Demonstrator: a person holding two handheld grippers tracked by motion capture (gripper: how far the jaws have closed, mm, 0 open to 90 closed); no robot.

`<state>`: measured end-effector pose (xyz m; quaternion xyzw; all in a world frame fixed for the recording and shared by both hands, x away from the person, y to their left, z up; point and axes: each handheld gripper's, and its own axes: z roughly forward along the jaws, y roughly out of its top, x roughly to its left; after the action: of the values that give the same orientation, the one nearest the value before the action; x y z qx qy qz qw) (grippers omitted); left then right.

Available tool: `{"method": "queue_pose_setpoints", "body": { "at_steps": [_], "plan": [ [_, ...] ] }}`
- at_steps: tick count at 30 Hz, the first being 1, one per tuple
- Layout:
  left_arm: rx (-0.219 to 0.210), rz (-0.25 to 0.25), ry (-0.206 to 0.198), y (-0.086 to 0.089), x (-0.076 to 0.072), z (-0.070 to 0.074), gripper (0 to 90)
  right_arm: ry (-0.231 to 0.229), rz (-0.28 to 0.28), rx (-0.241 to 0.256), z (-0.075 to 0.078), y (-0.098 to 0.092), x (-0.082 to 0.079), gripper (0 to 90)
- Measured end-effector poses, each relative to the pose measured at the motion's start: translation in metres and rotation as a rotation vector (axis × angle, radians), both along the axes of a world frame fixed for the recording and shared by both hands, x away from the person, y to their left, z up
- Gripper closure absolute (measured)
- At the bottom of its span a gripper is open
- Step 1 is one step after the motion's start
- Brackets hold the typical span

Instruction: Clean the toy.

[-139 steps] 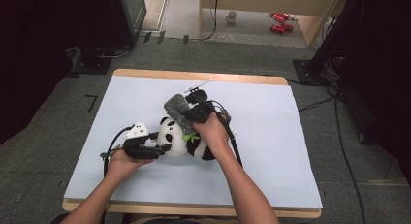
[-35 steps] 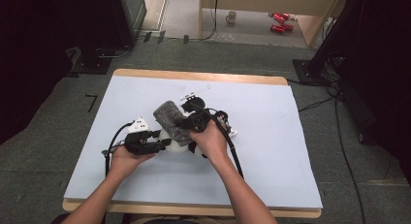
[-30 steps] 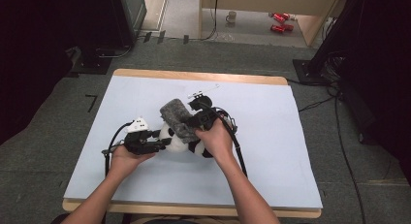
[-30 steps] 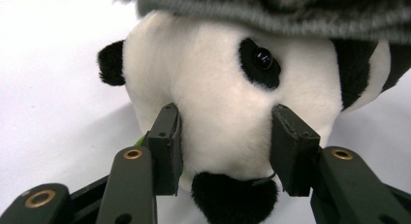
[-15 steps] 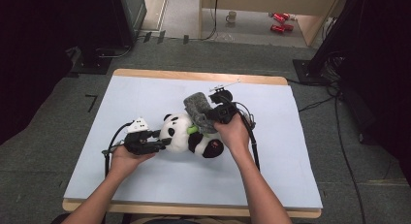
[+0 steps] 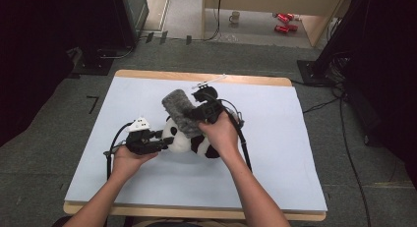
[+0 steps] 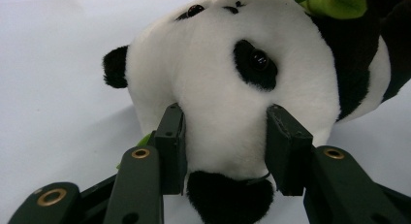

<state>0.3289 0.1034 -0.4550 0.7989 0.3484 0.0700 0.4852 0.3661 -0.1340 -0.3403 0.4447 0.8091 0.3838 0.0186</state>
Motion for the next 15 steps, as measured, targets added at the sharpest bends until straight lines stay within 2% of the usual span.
{"method": "queue_pose_setpoints", "body": {
  "at_steps": [5, 7, 10, 15],
  "plan": [
    [-0.008, 0.005, -0.015, -0.002, -0.002, 0.003, 56.5, 0.054, 0.044, 0.002, -0.02, 0.028, 0.002, 79.1],
    [0.008, 0.009, -0.011, -0.003, -0.002, 0.003, 56.7, 0.077, 0.053, -0.03, -0.03, 0.037, 0.001, 79.0],
    [0.005, 0.011, 0.0, -0.002, 0.0, 0.0, 57.3, 0.035, 0.063, -0.082, -0.038, 0.039, 0.0, 78.8],
    [-0.008, 0.004, -0.015, -0.003, -0.001, 0.001, 57.2, 0.015, 0.037, -0.075, -0.038, 0.021, 0.001, 78.7]
  ]
}}
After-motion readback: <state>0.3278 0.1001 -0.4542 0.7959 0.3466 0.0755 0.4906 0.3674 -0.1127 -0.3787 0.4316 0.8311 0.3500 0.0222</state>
